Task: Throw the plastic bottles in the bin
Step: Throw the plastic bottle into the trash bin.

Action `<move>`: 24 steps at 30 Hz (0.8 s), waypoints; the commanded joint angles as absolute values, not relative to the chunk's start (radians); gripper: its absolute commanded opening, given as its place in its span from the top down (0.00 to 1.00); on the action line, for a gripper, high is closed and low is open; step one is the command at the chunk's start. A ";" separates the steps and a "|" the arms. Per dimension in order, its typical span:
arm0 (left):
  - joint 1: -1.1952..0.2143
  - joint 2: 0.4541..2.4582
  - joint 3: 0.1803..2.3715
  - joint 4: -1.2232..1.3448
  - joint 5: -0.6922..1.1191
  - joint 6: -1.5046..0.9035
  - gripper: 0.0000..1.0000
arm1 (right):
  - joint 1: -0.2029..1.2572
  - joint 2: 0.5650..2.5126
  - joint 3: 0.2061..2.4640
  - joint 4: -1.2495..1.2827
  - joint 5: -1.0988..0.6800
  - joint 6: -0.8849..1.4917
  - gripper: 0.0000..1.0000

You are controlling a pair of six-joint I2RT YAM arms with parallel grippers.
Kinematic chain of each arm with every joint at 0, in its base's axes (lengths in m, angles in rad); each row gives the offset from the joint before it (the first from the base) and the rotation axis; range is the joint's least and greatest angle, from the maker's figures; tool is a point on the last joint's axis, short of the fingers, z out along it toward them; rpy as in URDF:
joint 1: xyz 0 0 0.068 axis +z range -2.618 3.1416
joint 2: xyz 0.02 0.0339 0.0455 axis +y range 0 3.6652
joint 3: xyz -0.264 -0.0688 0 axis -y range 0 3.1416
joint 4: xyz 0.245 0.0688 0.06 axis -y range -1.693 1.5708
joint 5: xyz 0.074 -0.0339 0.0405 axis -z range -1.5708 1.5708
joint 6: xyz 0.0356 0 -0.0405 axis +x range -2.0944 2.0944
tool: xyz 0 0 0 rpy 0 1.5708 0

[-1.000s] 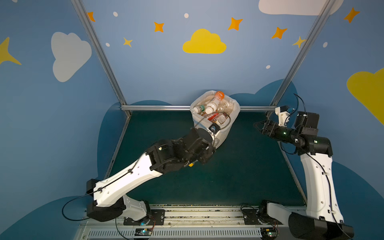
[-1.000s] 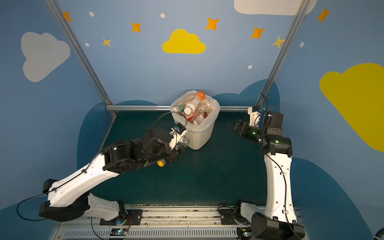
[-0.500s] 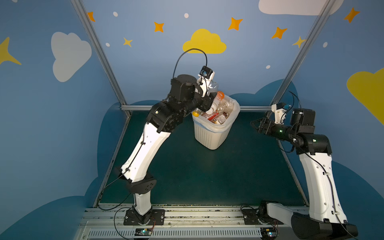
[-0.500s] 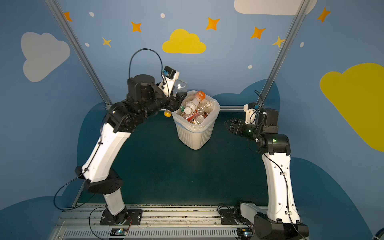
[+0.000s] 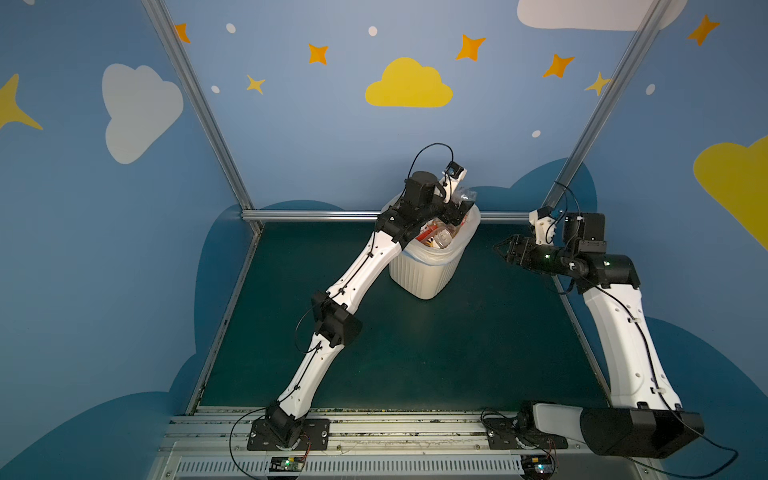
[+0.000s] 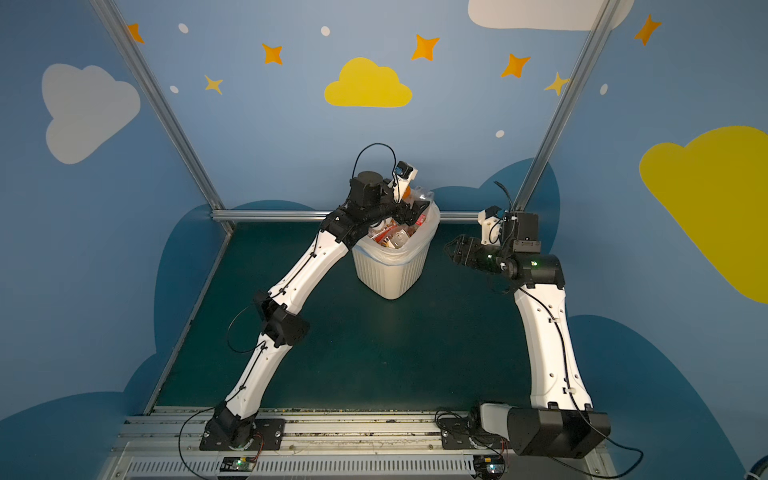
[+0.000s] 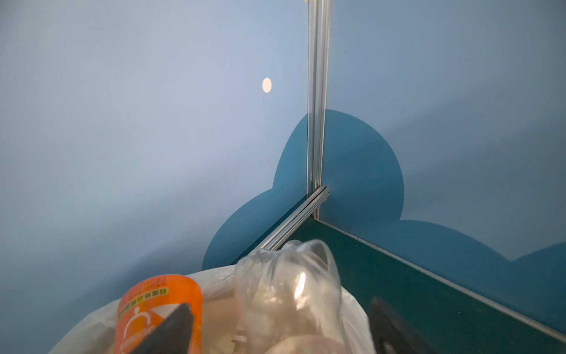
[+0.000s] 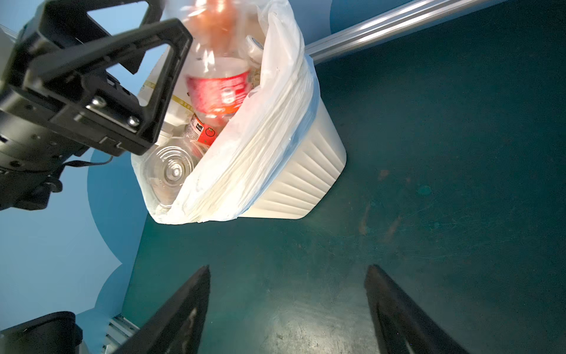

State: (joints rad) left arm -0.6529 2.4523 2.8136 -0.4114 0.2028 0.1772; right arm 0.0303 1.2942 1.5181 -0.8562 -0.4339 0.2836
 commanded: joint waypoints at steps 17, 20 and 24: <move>-0.586 1.988 2.704 -0.808 -0.076 0.051 0.00 | 0.060 1.324 1.567 -0.829 -0.381 0.280 0.17; -0.499 1.855 2.521 -0.879 -0.049 -0.036 0.00 | 0.060 1.281 1.548 -0.827 -0.341 0.269 0.16; -0.374 1.562 2.050 -0.747 -0.011 -0.132 0.00 | 0.060 1.224 1.514 -0.824 -0.288 0.258 0.15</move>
State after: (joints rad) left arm -0.4374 1.6909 2.2631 -0.7483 -0.0242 -0.0284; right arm 0.0559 1.2671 1.5372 -0.8375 -0.3454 0.2779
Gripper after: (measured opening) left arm 0.997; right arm 0.853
